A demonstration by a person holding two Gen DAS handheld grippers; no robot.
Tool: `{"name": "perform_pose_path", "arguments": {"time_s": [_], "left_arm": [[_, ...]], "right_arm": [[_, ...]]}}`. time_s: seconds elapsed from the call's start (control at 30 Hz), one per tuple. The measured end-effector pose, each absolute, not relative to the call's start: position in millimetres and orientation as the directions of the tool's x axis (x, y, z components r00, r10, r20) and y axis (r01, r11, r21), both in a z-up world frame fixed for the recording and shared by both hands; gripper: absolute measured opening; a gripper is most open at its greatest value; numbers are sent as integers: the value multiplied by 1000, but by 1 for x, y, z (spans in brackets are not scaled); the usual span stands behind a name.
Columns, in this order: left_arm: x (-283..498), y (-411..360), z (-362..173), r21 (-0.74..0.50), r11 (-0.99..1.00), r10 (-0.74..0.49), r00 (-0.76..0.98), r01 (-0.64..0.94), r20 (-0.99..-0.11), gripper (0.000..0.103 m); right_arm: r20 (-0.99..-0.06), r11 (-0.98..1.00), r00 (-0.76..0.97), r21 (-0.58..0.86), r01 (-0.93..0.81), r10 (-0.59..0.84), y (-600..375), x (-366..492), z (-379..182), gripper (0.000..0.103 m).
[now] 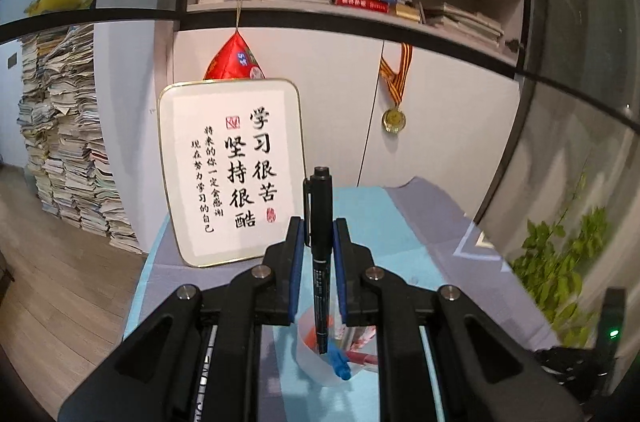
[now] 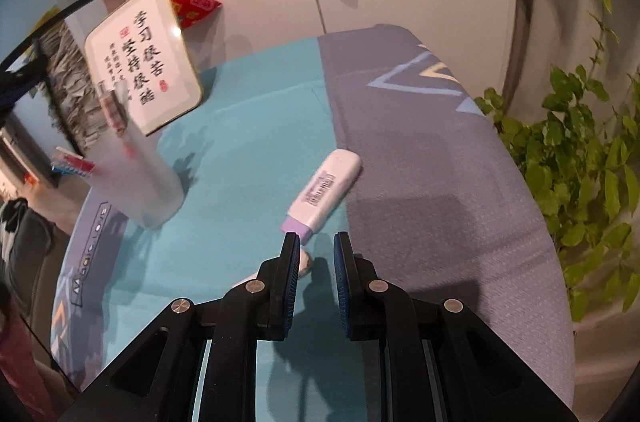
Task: Organize stationery
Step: 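Drop the black marker into the cup with the left gripper while the right reaches for the eraser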
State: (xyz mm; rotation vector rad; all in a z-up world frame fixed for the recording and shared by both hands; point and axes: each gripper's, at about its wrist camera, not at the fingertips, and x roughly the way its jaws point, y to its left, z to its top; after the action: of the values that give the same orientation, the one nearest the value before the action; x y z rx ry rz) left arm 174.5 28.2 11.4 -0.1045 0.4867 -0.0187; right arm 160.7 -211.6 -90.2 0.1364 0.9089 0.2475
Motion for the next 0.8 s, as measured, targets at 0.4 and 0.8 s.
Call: {"name": "perform_pose_path", "arguments": {"time_s": [0.4,0.8], "left_arm": [[179,28,-20,-123,992,-74,831,7,-551,13],[165,31,-29,-135,990,-104,806,30,-583,34]], "right_arm": [[-771,963,577,209,-173,271,-202,158,-92,16],[-789,965,556,216,-146,261,-204,157,-96,16]]}}
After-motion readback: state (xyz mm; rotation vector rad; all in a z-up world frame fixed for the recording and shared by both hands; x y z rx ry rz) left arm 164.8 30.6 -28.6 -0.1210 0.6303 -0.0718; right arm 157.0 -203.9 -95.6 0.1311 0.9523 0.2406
